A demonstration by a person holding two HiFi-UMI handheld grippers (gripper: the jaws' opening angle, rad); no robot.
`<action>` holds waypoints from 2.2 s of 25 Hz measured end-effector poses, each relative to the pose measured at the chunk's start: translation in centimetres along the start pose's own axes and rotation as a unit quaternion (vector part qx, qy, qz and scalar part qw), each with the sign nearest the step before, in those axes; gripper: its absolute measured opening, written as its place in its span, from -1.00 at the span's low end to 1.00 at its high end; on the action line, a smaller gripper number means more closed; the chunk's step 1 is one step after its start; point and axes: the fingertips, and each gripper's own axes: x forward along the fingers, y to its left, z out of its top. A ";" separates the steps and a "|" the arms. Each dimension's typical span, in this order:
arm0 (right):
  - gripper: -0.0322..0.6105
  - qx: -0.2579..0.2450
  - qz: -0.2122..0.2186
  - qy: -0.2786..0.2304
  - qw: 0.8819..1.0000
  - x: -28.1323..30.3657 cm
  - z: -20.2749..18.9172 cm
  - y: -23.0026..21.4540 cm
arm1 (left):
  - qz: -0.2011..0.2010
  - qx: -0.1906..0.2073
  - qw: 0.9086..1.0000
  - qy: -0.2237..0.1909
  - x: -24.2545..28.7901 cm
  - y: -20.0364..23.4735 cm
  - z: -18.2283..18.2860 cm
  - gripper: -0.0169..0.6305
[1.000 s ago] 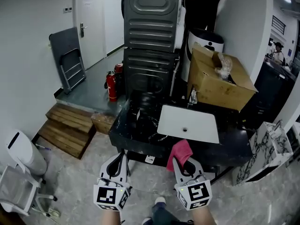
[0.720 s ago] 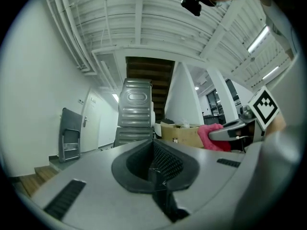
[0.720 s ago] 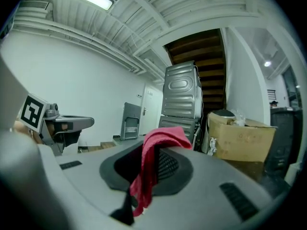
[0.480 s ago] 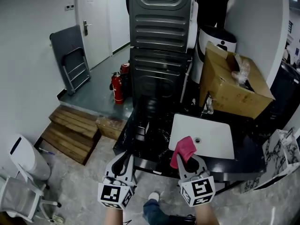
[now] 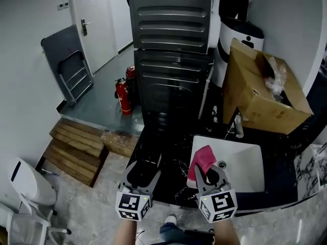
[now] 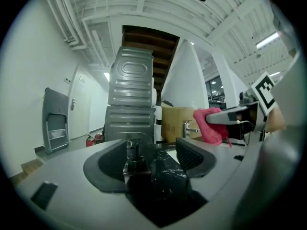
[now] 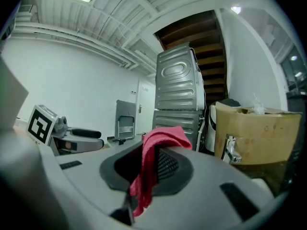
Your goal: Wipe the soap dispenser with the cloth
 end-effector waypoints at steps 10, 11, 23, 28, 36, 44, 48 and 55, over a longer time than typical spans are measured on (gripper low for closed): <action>-0.75 0.001 0.008 0.035 0.999 5.4 -2.5 -2.8 | 0.039 -0.005 0.999 0.030 7.4 4.0 -3.6 -0.26; -0.75 0.000 0.007 0.038 0.999 5.5 -2.7 -2.9 | 0.043 0.000 0.999 0.028 7.7 4.2 -3.6 -0.31; -0.75 0.003 0.023 0.039 0.999 6.0 -3.0 -2.0 | 0.037 0.024 0.999 0.025 8.9 4.3 -3.3 -0.65; -0.75 -0.020 0.081 0.015 0.996 7.3 -0.9 1.4 | 0.009 0.025 0.999 0.025 9.0 4.2 -3.3 -0.66; -0.75 0.013 0.202 0.006 0.979 11.3 2.4 6.0 | -0.065 0.041 0.997 0.028 8.9 4.1 -3.6 -0.66; -0.75 -0.049 0.337 0.087 0.936 15.1 2.0 12.1 | -0.113 0.055 0.991 0.043 8.8 4.1 -3.9 -0.65; -0.75 -0.087 0.355 0.157 0.917 16.8 -0.2 13.4 | -0.125 0.053 0.990 0.044 8.8 4.1 -3.7 -0.65; -0.75 -0.062 0.324 0.186 0.925 18.0 -0.7 11.5 | -0.140 0.052 0.988 0.042 8.6 4.3 -3.8 -0.66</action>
